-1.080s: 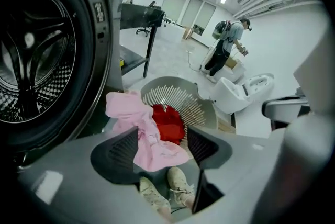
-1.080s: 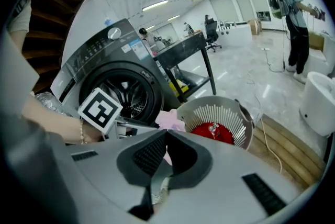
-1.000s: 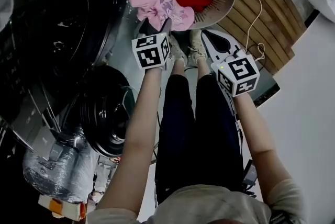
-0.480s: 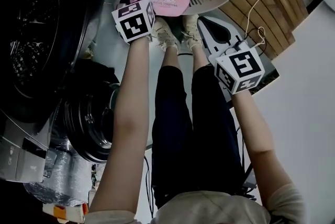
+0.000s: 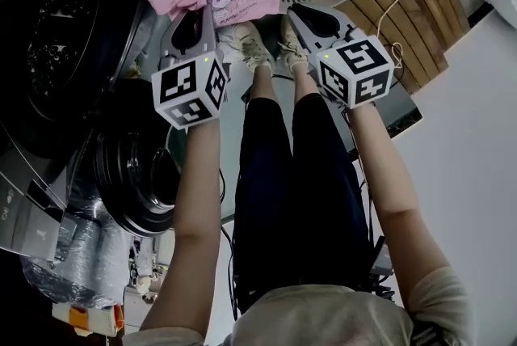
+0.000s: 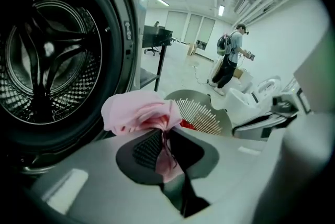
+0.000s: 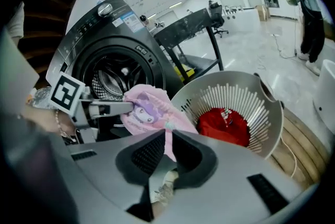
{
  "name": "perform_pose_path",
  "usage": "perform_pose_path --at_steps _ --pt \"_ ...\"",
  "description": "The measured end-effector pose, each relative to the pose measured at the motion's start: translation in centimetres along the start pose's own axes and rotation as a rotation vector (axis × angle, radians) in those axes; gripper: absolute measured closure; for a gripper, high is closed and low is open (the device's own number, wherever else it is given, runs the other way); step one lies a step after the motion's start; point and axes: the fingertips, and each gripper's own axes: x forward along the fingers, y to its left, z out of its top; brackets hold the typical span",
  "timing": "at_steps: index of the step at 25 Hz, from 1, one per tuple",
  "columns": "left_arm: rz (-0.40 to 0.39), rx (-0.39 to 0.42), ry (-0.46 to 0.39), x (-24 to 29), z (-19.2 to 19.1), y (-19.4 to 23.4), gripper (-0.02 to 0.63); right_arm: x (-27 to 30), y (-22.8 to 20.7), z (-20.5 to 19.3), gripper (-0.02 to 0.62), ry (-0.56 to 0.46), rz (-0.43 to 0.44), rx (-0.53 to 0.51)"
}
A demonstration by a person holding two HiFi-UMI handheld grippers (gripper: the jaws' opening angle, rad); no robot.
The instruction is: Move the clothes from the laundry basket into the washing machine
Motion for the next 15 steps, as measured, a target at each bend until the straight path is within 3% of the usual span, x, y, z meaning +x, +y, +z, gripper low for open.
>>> perform_pose_path --at_steps 7,9,15 --pt "-0.007 -0.06 -0.072 -9.7 1.1 0.5 0.548 4.2 3.0 0.4 0.568 0.034 0.106 -0.113" --pt "-0.007 -0.068 -0.081 -10.9 1.5 0.3 0.548 5.9 2.8 0.2 0.406 0.073 0.123 -0.166" --pt "0.011 -0.085 -0.092 -11.2 1.7 0.3 0.548 11.1 0.1 -0.6 0.347 0.216 0.193 -0.313"
